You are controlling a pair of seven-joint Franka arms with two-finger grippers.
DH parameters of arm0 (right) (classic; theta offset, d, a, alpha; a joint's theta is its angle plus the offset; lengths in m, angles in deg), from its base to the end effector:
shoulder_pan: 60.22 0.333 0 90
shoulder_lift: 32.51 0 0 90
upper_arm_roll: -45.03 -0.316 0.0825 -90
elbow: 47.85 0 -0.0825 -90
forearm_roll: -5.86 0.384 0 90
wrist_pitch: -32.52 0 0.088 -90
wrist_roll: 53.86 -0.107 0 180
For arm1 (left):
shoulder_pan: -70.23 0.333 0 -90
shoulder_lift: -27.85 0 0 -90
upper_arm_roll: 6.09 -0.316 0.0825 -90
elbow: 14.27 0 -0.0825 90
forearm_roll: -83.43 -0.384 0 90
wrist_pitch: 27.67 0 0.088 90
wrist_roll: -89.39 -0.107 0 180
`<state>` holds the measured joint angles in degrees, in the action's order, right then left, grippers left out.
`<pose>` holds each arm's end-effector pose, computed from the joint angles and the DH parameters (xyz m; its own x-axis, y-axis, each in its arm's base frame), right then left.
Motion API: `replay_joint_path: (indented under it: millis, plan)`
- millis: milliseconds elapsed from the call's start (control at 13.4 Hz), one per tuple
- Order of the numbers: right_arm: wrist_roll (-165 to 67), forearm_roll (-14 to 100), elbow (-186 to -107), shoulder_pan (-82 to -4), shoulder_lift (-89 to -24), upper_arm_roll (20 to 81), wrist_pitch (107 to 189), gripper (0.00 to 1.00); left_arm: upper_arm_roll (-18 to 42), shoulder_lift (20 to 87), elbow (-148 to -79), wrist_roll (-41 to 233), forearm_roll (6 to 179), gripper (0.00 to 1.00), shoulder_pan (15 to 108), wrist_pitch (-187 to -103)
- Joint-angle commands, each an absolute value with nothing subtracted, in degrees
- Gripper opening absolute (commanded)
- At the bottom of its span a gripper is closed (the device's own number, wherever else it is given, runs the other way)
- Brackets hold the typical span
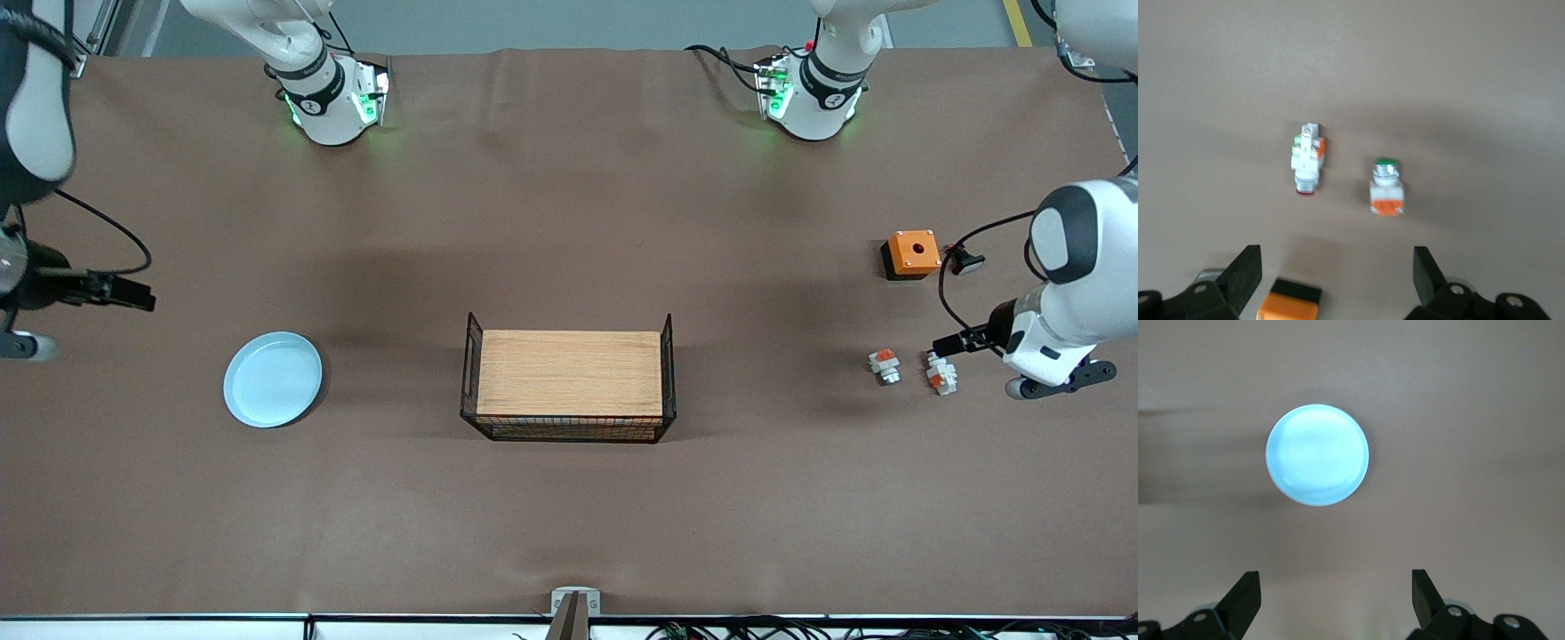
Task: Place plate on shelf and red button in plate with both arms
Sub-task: 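Reach the right gripper to the plate rim while the left gripper reaches the button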
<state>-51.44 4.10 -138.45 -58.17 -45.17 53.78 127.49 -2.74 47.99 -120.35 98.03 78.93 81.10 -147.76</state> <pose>0.6100 -0.0669 0.4985 0.9869 -0.0719 -0.1443 -0.0643 -0.9963 0.0572 0.6148 0.0871 0.3255 0.9655 0.2409 -0.0990 0.2360 -0.9700 -0.0588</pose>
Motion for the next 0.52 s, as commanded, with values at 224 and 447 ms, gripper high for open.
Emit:
replay_joint_path:
  millis: [224,447]
  plan:
    - [-49.8,2.8,-159.6,-60.9,-43.8,53.0,152.4,1.00,-2.6,57.0,-121.6,97.0,77.9,1.00,84.0,-161.2]
    - [-50.3,3.6,-164.4,-61.7,-48.0,52.9,163.5,1.00,-2.6,60.3,-121.5,93.5,77.9,0.97,85.5,-164.9]
